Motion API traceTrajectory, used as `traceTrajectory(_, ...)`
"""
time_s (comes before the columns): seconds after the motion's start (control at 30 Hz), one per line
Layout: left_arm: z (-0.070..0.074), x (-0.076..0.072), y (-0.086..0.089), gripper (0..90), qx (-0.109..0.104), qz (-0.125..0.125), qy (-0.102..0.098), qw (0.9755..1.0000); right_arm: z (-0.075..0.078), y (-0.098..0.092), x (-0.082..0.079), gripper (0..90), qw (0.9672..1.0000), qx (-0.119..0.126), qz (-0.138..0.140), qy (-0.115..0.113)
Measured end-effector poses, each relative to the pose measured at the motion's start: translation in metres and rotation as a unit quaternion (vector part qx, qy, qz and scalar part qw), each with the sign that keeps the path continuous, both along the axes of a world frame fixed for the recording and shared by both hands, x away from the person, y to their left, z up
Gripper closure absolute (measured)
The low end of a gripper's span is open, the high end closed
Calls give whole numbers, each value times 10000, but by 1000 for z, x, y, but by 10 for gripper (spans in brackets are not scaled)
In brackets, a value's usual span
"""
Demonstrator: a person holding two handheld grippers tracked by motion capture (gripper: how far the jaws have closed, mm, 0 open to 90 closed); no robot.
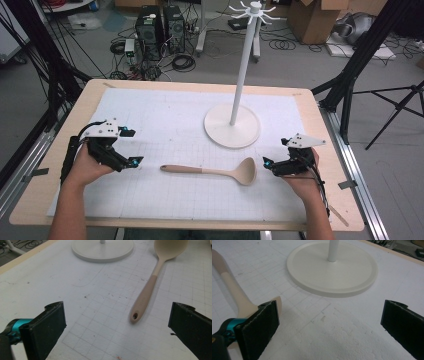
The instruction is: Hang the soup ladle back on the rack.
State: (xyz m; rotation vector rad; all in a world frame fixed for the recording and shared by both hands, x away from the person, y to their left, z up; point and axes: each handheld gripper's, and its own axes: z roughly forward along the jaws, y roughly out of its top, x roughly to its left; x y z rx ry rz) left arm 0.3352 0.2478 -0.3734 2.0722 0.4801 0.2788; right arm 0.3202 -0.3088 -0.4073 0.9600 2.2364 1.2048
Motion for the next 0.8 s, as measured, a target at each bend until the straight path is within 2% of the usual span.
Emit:
traceTrajectory(0.43,-2,-1,3,17,9,51,-68,10000,1,3,-1,5,10000,-48,45,-22)
traceTrajectory(0.67,0,-1,4,17,-15,86,-131,9999,14,10,-4,5,9997,-55,160,-151)
traceTrajectory(0.8,-1,0,7,17,3,103,-112,9999,22,15,-3,5,9995,75,238,-203)
